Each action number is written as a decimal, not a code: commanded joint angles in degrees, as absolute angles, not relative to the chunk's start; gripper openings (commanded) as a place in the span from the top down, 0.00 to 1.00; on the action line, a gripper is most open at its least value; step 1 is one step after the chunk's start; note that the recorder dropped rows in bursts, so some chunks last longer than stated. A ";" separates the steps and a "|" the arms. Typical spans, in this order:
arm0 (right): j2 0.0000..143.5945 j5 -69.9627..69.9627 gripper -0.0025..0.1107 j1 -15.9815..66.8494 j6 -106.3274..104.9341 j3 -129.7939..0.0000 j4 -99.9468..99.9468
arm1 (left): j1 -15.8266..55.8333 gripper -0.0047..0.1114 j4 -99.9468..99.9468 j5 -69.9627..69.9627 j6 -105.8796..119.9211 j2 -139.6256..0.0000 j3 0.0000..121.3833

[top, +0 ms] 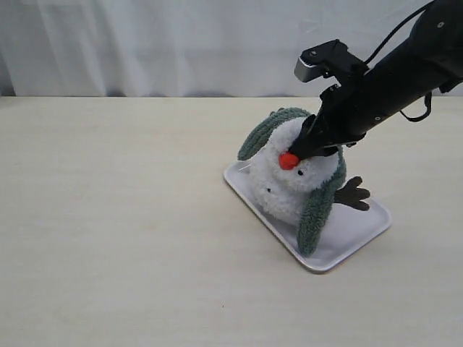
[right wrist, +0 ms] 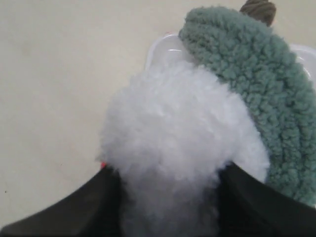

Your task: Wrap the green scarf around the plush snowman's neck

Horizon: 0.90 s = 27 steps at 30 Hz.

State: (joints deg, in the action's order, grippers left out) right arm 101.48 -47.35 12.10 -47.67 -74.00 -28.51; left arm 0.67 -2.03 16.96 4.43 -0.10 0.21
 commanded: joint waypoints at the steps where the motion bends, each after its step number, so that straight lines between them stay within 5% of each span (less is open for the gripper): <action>1: 102.13 -52.08 0.94 13.89 -64.14 -73.92 -29.99 | 0.36 0.96 -2.13 16.34 4.33 0.00 0.00; 9: 102.13 -45.97 0.94 26.17 -77.70 -73.92 -5.86 | 0.36 0.96 -2.24 16.34 4.33 0.00 0.00; 17: 102.13 -38.40 0.93 27.40 -71.79 -73.92 -2.05 | 0.36 0.96 -2.24 16.34 4.33 0.00 0.00; 21: 102.13 -38.40 0.76 27.40 -70.84 -73.92 -1.56 | 0.36 0.96 -2.24 16.34 4.33 0.00 0.00; 27: 102.13 -38.14 0.35 27.40 -66.55 -73.92 1.10 | 0.36 0.96 -2.24 16.34 4.33 0.00 0.00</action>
